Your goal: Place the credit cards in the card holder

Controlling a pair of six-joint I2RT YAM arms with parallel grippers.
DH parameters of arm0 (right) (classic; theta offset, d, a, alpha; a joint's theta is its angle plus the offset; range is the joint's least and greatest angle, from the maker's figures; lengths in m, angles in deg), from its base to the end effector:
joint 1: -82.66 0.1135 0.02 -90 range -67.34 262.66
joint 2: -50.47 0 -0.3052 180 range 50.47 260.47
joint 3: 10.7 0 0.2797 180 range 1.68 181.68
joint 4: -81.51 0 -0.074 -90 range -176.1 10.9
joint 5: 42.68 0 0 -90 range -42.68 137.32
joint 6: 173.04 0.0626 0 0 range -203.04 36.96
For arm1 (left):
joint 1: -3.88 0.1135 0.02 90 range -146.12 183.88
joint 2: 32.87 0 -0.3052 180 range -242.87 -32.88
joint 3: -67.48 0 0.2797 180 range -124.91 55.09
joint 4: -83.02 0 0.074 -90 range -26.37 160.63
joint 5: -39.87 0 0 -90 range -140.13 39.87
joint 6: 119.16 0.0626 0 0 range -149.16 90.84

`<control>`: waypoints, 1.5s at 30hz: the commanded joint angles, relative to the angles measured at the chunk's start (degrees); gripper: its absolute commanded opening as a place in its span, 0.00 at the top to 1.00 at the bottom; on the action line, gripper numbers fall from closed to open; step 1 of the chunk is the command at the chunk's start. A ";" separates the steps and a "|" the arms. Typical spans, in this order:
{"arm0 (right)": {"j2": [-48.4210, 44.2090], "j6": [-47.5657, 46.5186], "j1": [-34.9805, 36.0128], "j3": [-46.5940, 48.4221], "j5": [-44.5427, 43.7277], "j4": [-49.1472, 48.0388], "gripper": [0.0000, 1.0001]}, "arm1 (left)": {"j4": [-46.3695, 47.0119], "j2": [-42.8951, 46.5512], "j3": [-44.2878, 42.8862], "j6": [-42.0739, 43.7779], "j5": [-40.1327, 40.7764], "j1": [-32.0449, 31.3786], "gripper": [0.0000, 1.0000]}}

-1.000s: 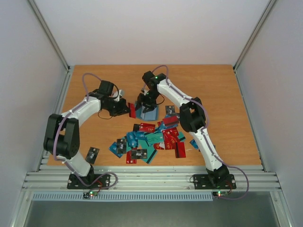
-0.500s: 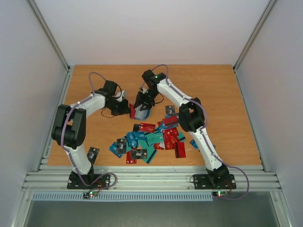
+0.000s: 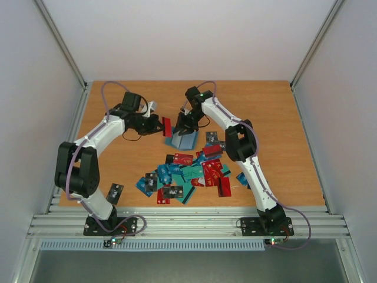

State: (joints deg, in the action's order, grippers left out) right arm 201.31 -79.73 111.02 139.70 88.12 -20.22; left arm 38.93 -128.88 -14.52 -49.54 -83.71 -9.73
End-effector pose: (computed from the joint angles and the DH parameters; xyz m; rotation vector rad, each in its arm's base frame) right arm 0.4997 0.3162 0.1410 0.7378 -2.8265 -1.1232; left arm 0.3709 -0.1254 0.2422 0.0707 2.6236 -0.9730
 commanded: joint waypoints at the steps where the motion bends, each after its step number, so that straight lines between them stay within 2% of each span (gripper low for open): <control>1: -1.10 -2.43 -0.19 -1.79 2.81 -1.22 0.70 | 3.63 -0.97 -2.79 -0.83 -7.35 -0.85 0.99; 9: 0.54 -5.44 -0.85 -1.90 5.41 -1.53 0.68 | 7.85 -5.86 -2.31 -1.48 -12.98 -2.43 0.99; 17: -1.77 -6.91 -4.18 -7.66 9.94 -4.82 0.68 | 15.21 -10.83 1.09 -5.45 -16.52 -2.66 0.99; 33: -4.12 -6.38 -6.72 -7.99 12.90 -5.68 0.67 | 16.12 -17.15 3.02 -4.20 -13.44 -2.65 1.00; 38: -5.25 -5.92 -7.22 -6.37 12.75 -4.58 0.62 | 16.91 -18.19 2.45 -5.38 -11.30 -2.77 1.00; 45: -8.38 -5.38 -7.53 -4.52 8.01 -0.30 0.55 | 17.20 -19.47 0.23 -6.58 -9.48 -3.64 1.00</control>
State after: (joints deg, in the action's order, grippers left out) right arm 198.40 -85.54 103.39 133.25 98.80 -23.45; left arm 54.19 -147.37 -12.35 -55.37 -95.30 -12.55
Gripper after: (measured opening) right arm 0.430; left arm 0.020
